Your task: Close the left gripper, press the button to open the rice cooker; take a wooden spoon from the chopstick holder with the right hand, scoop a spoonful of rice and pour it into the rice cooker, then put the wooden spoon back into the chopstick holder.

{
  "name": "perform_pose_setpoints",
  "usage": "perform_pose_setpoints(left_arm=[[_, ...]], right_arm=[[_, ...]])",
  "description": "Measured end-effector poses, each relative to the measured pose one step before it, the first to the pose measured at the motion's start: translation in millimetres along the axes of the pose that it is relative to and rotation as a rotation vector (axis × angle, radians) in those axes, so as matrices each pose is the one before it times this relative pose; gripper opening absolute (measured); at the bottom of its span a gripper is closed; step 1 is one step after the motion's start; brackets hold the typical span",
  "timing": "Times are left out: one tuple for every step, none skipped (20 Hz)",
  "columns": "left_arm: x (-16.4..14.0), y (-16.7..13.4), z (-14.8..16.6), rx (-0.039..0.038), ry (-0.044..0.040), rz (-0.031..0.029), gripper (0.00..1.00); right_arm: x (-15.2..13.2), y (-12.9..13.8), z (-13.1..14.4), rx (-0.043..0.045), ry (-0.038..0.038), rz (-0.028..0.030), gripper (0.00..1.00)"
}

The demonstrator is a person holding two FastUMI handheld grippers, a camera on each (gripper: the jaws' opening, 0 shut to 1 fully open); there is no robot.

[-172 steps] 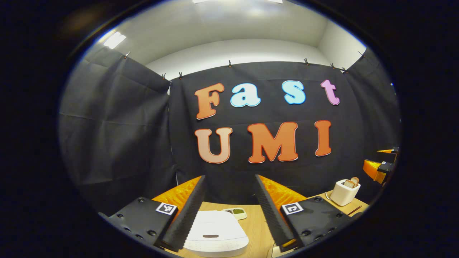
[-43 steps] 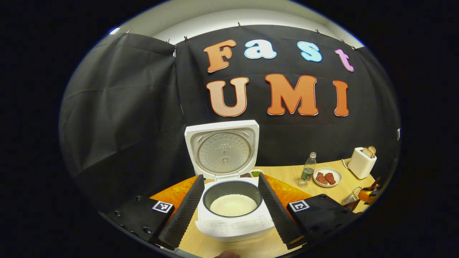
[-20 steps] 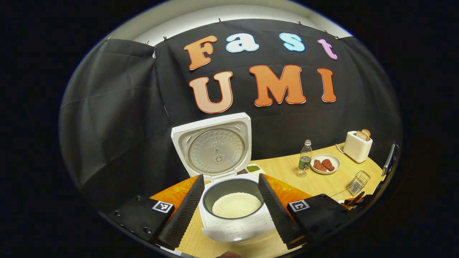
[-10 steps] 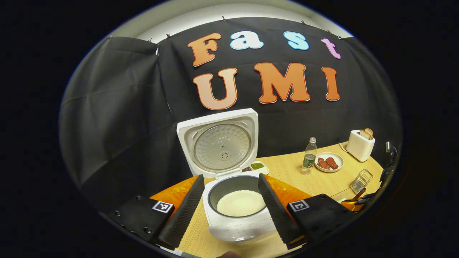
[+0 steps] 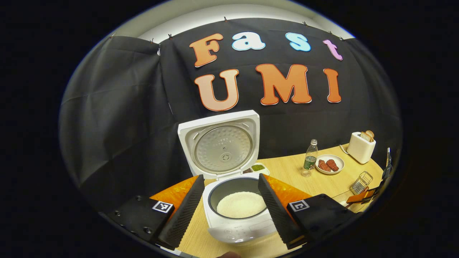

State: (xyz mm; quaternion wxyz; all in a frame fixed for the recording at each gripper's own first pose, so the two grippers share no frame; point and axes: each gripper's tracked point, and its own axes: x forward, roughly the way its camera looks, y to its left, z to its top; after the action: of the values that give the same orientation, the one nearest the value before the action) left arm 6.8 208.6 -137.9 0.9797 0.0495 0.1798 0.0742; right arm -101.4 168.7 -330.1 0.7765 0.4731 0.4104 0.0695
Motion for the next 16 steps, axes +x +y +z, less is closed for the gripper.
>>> perform_pose_setpoints(left_arm=[[0.21,-1.03,0.99,-0.00151,-0.00310,0.00093,0.99],[0.26,-1.21,2.70,-0.00285,-0.00416,-0.00026,0.99],[-0.31,-2.67,0.46,-0.00232,-0.00309,-0.00187,1.00],[1.16,-2.48,3.38,-0.00210,-0.00541,-0.00155,1.00],[-1.13,-2.18,1.34,-0.00092,-0.00399,-0.00120,1.00],[0.49,-1.61,1.78,-0.00305,-0.00705,-0.00130,1.00],[0.58,-2.35,2.05,-0.00391,-0.00515,-0.00148,1.00],[0.48,-1.83,1.30,-0.00521,-0.00442,0.00049,1.00],[-0.41,-1.59,1.58,-0.00718,-0.00436,-0.00085,1.00],[-0.02,-0.89,1.96,-0.00665,-0.00477,0.00189,1.00],[0.14,0.91,0.97,-0.00600,-0.00546,0.00396,1.00],[-0.93,1.81,1.24,-0.00443,-0.00385,0.00552,1.00],[-0.73,3.37,0.73,-0.00506,-0.00560,0.00772,1.00],[-0.13,3.00,1.20,-0.00459,-0.00258,0.00721,1.00],[-1.21,4.34,-0.06,-0.00532,-0.00371,0.01135,1.00],[0.12,4.99,0.37,-0.00477,-0.00102,0.01020,0.99]], right_arm=[[-4.59,-0.51,7.56,0.05236,-0.01576,0.02227,0.12],[-3.66,0.52,7.43,0.04274,-0.01668,0.02141,0.12],[-3.81,1.47,8.34,0.04316,-0.01432,0.02317,0.12],[-2.49,4.27,9.91,0.03990,-0.01599,0.02964,0.12],[-3.80,7.48,8.94,0.03909,-0.01018,0.03366,0.12],[-2.14,10.13,8.73,0.03369,-0.01461,0.03470,0.12],[-3.64,10.01,7.28,0.03436,-0.01001,0.03266,0.12],[-1.90,10.90,4.83,0.03235,-0.00608,0.03042,0.12],[0.29,11.80,4.91,0.03179,-0.00711,0.03296,0.11],[1.43,12.10,5.32,0.02766,-0.00545,0.03230,0.11],[1.21,14.67,4.08,0.02435,-0.00379,0.03074,0.11],[4.64,12.28,3.33,0.01444,0.00132,0.02481,0.11],[5.20,11.75,-0.33,0.00545,0.00385,0.01846,0.11],[5.10,12.72,-3.06,-0.00785,0.00862,0.01470,0.11],[4.54,13.99,-3.54,-0.00937,0.01038,0.01525,0.11],[6.82,14.87,-3.88,-0.01463,0.01577,0.01996,0.11]])
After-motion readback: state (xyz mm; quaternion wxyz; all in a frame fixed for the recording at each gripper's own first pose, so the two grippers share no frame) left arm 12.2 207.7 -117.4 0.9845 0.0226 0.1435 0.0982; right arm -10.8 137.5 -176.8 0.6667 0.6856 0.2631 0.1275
